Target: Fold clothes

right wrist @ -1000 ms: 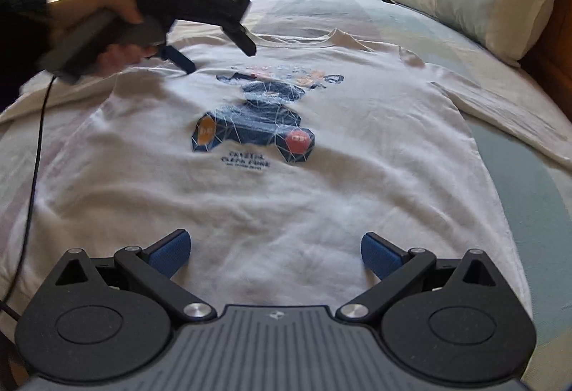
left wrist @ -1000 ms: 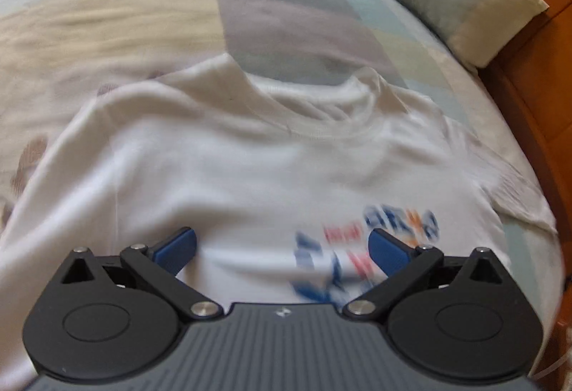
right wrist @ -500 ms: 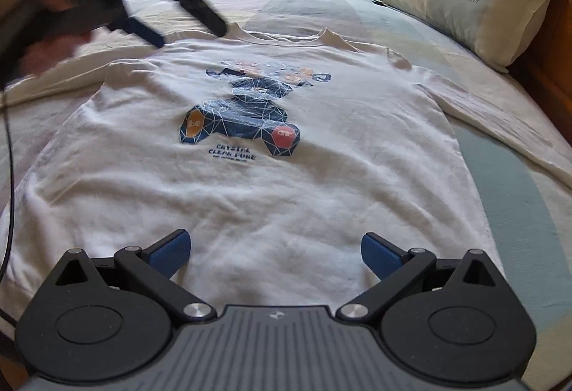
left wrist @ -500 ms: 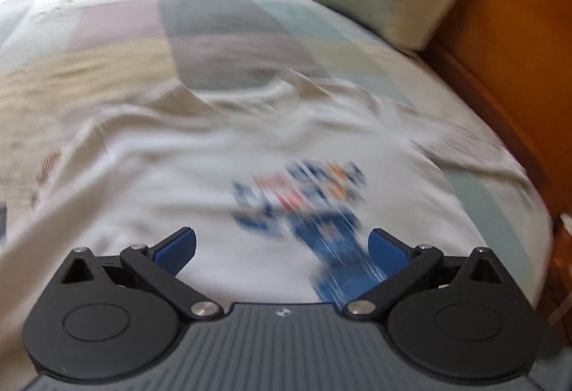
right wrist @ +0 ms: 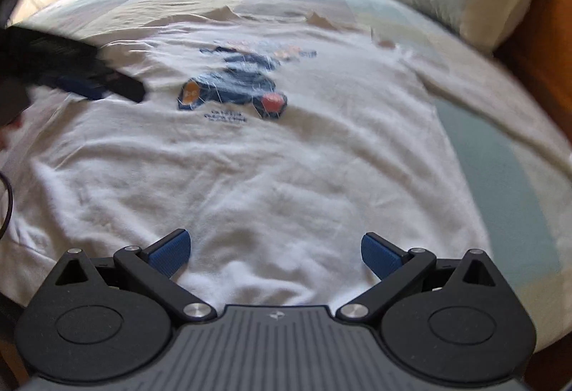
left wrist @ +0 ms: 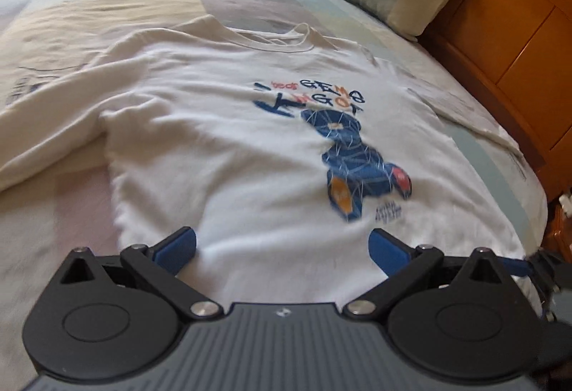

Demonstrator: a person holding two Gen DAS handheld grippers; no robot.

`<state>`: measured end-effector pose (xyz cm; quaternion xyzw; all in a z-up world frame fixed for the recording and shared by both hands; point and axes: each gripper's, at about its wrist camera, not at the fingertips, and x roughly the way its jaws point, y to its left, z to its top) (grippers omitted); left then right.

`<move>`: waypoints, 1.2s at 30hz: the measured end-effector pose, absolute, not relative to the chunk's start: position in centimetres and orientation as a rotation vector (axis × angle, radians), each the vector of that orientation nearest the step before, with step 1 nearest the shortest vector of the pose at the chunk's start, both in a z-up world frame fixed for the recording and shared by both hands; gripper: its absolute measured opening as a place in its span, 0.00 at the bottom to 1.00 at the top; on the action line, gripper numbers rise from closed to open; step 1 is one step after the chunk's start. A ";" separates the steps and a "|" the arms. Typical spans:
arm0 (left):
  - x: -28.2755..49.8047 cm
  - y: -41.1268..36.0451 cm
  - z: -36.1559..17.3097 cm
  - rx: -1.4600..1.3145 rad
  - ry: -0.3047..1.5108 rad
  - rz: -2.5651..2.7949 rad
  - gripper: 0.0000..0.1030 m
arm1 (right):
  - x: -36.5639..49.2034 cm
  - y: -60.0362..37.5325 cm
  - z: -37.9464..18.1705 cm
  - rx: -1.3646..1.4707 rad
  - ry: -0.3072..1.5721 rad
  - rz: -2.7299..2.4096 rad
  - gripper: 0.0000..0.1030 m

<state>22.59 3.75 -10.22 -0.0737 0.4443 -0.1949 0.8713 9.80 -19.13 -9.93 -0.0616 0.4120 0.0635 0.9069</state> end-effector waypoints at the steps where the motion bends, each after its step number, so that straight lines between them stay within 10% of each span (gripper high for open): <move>1: 21.9 3.9 -9.8 -0.150 0.915 -0.406 0.99 | 9.8 -19.3 -10.1 -0.113 0.851 0.131 1.00; 36: 19.1 4.2 -11.2 -0.272 0.850 -0.461 0.99 | 10.2 -19.9 -10.7 -0.034 0.877 0.121 1.00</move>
